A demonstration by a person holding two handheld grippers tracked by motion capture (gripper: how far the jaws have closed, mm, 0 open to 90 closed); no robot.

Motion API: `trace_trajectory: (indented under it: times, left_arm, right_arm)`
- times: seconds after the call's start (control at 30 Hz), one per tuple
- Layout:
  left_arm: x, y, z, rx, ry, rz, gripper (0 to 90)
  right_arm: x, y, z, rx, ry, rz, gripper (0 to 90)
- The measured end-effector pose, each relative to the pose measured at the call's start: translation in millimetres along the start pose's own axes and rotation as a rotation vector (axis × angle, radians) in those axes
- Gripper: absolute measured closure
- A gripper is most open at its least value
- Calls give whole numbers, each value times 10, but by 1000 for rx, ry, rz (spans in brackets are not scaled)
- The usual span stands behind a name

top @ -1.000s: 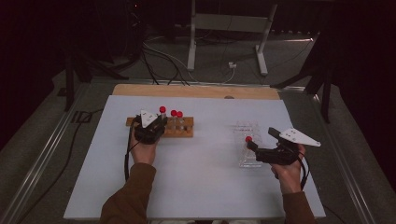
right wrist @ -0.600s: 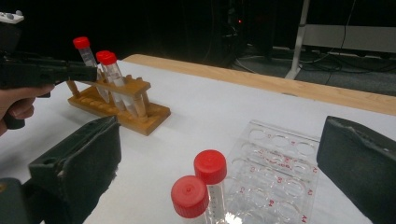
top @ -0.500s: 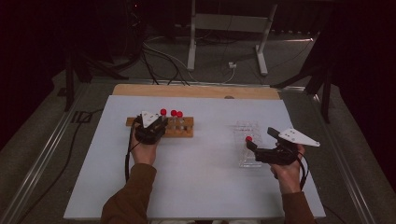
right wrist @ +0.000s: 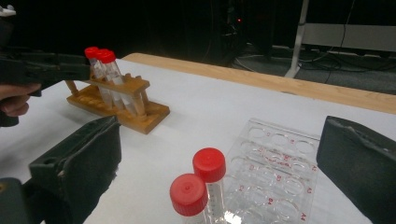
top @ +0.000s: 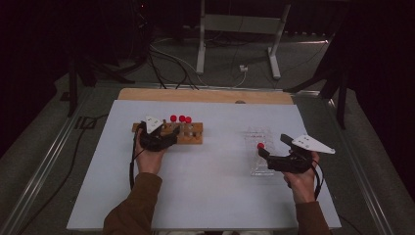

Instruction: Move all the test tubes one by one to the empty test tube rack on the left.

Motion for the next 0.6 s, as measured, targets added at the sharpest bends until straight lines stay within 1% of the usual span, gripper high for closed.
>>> trace_trajectory:
  times: [0.07,0.13,0.23,0.3,0.43,0.53,0.6]
  left_arm:
    - [-24,6,-16,-11,-4,4,182]
    - [-64,13,-34,-29,-21,14,164]
    - [-123,27,-39,-32,-31,20,110]
    - [-166,33,-37,-32,-38,28,90]
    - [-248,33,-49,-56,-50,39,48]
    - [-302,21,-48,-54,-46,36,20]
    - [-341,12,-49,-59,-54,40,14]
  right_arm:
    - [5,-6,-9,-7,-3,-8,13]
    - [9,-12,-19,-12,-6,-15,31]
    - [20,-31,-32,-12,-4,-26,48]
    - [32,-57,-44,-22,-7,-42,55]
    - [47,-113,-60,-25,-16,-67,71]
    - [54,-175,-67,-31,-23,-86,103]
    - [58,-209,-71,-33,-29,-95,142]
Point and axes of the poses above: each handheld gripper's, and its own axes: x roughly forward along the jaws, y roughly out of its top, z roughly to its right, the point moved 1 cm from there along x, roughly forward along the jaws, and after that the axes turned 8 degrees about y, right-handed, at the moved point
